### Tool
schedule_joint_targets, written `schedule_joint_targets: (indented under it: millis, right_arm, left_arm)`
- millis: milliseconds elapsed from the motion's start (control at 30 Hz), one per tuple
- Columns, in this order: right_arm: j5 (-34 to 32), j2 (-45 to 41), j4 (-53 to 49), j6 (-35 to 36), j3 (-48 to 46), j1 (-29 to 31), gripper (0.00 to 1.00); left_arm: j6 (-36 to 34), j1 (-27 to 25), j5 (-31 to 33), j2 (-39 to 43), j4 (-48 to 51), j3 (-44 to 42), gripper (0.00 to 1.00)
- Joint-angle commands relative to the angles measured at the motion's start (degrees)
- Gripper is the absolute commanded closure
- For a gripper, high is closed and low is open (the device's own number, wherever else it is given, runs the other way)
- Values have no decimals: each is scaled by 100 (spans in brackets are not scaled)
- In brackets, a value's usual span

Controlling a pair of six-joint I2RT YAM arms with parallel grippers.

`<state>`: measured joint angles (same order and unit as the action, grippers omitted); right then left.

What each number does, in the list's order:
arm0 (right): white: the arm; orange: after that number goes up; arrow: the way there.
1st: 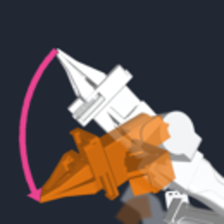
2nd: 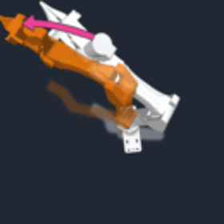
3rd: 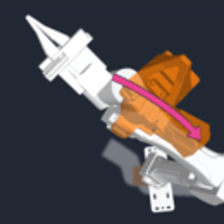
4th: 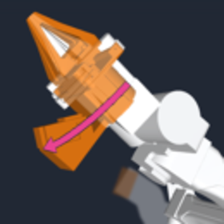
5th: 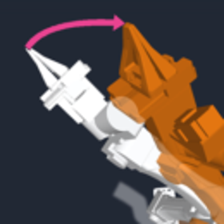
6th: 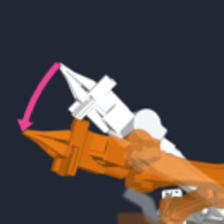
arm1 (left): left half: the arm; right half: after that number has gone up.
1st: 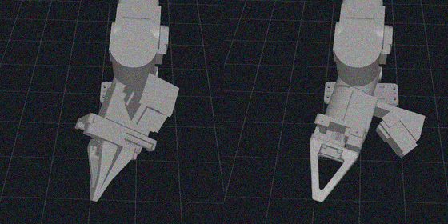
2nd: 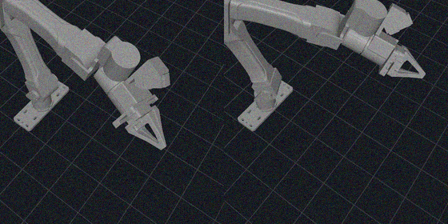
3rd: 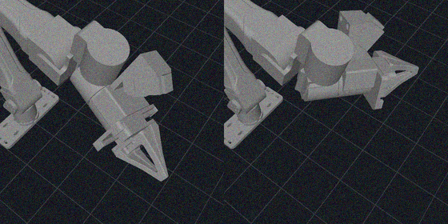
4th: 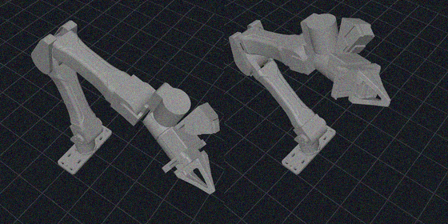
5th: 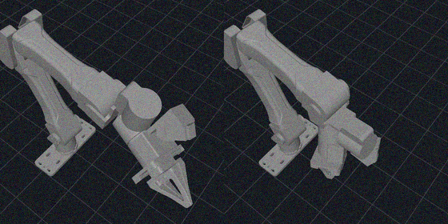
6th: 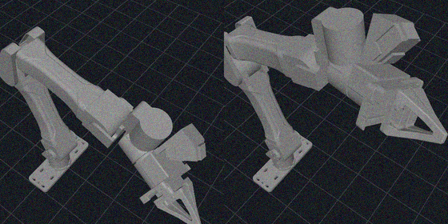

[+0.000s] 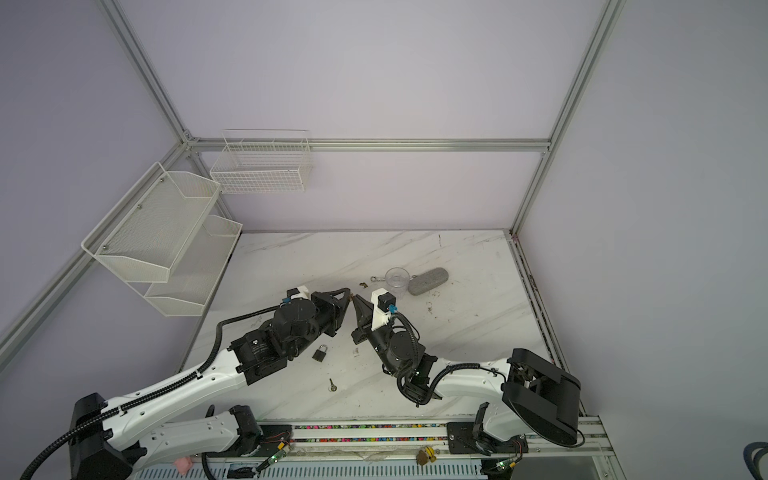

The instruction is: Unlock with the key

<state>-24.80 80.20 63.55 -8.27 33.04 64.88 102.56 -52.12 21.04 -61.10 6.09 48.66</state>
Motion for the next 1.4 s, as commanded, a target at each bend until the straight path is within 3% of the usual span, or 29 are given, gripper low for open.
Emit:
schedule_joint_targets:
  millis: [0,200,400,600,800,1000,1167,1367]
  right_arm:
    - [782,152,-317,-257,200,-2,100]
    - [661,-367,-611,-552,246,-2,100]
    - [494,-1006,-1156,-788,134,-14,86]
    - [633,-1557,-2250,-977,374,-10,73]
    - [664,-1828,-3414,-1825,679,-78,68]
    - [1274,-1685,-4377,-2549,1045,-245,68]
    - [2006,-1549,-4629,-2802,1286,-661,70]
    - [2205,-1383,-4782,-2768,1477,-775,77]
  left_arm:
    - [-341,-422,-956,47,-796,820,100]
    - [-292,-415,-457,197,-615,578,100]
    - [-490,-407,331,362,-67,514,100]
    - [-701,-377,643,345,314,587,100]
    - [-656,-368,831,415,305,452,100]
    - [-619,-345,886,424,269,392,100]
    - [-559,-334,852,382,222,350,100]
    - [-548,-334,828,354,176,346,100]
